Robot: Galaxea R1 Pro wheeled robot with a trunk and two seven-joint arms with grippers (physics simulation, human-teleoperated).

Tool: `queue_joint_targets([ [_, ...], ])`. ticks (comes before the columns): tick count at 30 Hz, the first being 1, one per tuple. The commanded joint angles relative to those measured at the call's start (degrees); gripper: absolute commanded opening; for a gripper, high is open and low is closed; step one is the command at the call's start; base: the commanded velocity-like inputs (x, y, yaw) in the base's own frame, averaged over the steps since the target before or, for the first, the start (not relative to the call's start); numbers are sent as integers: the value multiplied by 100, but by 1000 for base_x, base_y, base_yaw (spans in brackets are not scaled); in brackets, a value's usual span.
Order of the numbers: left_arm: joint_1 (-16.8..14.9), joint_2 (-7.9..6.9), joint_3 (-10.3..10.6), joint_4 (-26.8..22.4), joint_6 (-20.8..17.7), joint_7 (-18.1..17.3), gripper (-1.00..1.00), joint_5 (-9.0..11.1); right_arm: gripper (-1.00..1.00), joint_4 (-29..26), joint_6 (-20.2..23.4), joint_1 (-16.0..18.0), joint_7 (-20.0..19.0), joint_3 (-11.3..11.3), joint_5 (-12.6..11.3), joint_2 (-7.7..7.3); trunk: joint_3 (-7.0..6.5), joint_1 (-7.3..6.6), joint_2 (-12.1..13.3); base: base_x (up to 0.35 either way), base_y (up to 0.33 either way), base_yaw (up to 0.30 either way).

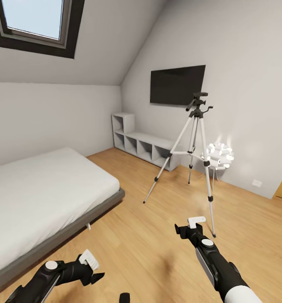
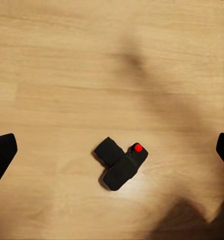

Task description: Attach the digital camera to the camera tripod in the bedroom.

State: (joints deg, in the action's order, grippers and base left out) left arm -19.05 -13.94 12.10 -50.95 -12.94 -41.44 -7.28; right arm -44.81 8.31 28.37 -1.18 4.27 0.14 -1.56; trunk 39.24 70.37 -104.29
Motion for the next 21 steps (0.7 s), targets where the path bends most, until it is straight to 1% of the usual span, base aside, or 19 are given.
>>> queue_joint_targets([
  [1,-12,-3,9,-26,-27,-51,100,-21,100,-11,33,2,-5,12,3,-4,24,22,-44,0,0,0],
  [3,-18,3,32,-33,-18,-72,100,-23,100,-11,33,2,-5,12,3,-3,60,66,-125,0,0,0],
  [6,-24,16,264,-31,10,-89,100,-29,100,-10,37,7,-5,12,2,-3,114,132,-245,0,0,0],
  [10,-27,-5,619,-35,61,-91,100,-34,100,-13,36,9,-5,12,-2,-2,186,220,-405,0,0,0],
  [11,-28,-24,734,-28,91,-88,100,-35,100,-12,37,10,-5,12,-4,1,204,242,-446,0,0,0],
  [13,-28,-76,836,-11,133,-86,100,-36,100,-14,37,10,-5,12,-4,4,240,286,-526,0,0,0],
  [18,-29,-245,920,21,277,-84,100,-63,100,-18,37,11,-11,12,-5,8,330,395,-726,0,0,0],
  [21,-29,-306,932,57,329,-84,100,-68,100,-18,38,11,-10,12,-5,12,383,461,-847,0,0,0],
])
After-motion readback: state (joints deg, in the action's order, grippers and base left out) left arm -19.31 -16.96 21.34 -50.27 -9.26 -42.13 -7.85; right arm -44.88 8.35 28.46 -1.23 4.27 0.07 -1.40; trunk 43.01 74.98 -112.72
